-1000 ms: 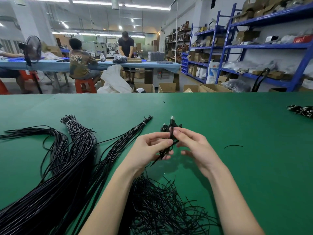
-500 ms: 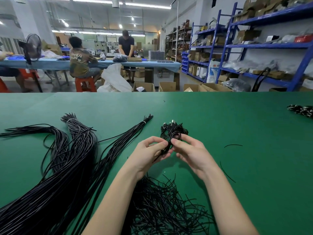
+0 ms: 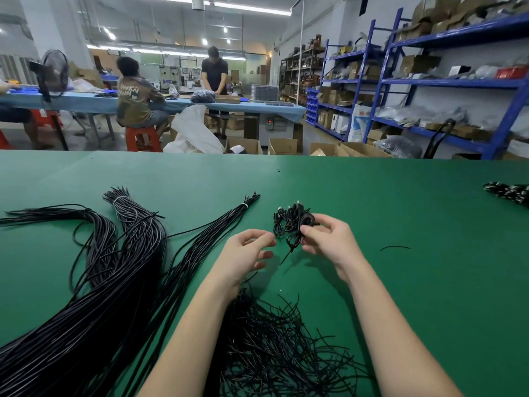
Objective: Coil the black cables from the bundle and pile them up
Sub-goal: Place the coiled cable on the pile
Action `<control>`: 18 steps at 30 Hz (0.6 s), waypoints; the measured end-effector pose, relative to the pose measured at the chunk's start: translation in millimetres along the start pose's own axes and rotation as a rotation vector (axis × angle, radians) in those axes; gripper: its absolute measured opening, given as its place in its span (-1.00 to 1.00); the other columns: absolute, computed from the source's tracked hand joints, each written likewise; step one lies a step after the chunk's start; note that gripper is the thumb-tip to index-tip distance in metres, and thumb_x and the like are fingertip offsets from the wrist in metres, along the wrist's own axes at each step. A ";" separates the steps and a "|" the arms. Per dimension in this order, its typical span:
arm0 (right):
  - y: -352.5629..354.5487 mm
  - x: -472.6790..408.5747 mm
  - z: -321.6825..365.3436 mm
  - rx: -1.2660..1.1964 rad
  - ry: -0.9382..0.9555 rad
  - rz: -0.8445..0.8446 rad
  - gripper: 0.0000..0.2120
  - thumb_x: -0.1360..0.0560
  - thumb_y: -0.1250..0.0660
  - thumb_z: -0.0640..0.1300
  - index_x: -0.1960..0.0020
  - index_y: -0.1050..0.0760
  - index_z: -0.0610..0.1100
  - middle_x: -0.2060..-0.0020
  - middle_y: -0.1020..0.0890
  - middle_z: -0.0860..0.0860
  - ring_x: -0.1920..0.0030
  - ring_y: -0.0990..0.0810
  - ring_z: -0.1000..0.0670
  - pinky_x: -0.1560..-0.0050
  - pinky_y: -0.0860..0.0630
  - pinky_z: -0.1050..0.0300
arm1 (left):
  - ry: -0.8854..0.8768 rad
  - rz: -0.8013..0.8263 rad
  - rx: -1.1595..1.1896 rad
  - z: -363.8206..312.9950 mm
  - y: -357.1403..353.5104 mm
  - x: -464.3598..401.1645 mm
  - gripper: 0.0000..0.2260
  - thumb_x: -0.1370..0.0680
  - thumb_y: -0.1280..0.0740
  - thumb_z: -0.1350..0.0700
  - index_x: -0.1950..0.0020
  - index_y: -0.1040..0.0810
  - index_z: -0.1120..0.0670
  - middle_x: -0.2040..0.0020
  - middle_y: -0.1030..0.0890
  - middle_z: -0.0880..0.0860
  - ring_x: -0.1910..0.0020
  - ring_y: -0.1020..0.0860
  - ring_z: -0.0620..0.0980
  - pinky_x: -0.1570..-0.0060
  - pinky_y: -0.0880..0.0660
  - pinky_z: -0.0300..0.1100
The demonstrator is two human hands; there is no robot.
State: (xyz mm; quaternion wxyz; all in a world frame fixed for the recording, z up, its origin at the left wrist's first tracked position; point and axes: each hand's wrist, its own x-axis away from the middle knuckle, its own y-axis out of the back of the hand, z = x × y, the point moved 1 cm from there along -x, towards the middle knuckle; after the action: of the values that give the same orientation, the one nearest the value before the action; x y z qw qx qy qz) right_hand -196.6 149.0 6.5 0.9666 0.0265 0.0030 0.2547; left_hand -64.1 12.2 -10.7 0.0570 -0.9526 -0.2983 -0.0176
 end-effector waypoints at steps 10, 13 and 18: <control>-26.6 -78.8 5.1 0.789 0.126 -0.123 -0.61 -0.49 -0.43 -0.10 -0.29 -0.56 0.13 -0.15 -0.62 -0.01 -0.10 -0.59 -0.10 -0.06 -0.52 0.11 | 0.018 -0.001 -0.014 0.7 2.7 -1.3 -0.87 -0.57 -0.42 0.04 -0.05 -0.68 0.06 0.04 -0.74 -0.04 0.03 -0.71 -0.05 0.08 -0.61 -0.20; -30.8 -74.3 -5.3 0.857 0.141 -0.165 -0.64 -0.50 -0.39 -0.05 -0.28 -0.55 0.13 -0.22 -0.60 0.02 -0.19 -0.58 -0.11 -0.08 -0.48 0.11 | 0.017 0.002 -0.027 0.7 2.6 -0.6 -0.86 -0.57 -0.41 0.04 -0.05 -0.68 0.07 0.03 -0.74 -0.04 0.03 -0.71 -0.03 0.07 -0.60 -0.20; -33.3 -59.1 -7.8 0.835 0.168 -0.192 -0.65 -0.51 -0.35 -0.05 -0.28 -0.55 0.08 -0.20 -0.61 0.00 -0.22 -0.57 -0.10 -0.17 -0.51 0.08 | 0.020 0.015 -0.059 -1.2 0.5 1.3 -0.84 -0.58 -0.40 0.02 -0.06 -0.68 0.08 0.03 -0.74 -0.05 0.05 -0.71 -0.05 -0.02 -0.61 -0.14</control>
State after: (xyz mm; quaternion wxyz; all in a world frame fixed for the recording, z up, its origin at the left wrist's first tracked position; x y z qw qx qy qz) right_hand -231.7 91.4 -3.5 0.8886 0.3941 0.1866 0.1421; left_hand -62.7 12.4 -9.4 0.0320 -0.9558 -0.2900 -0.0358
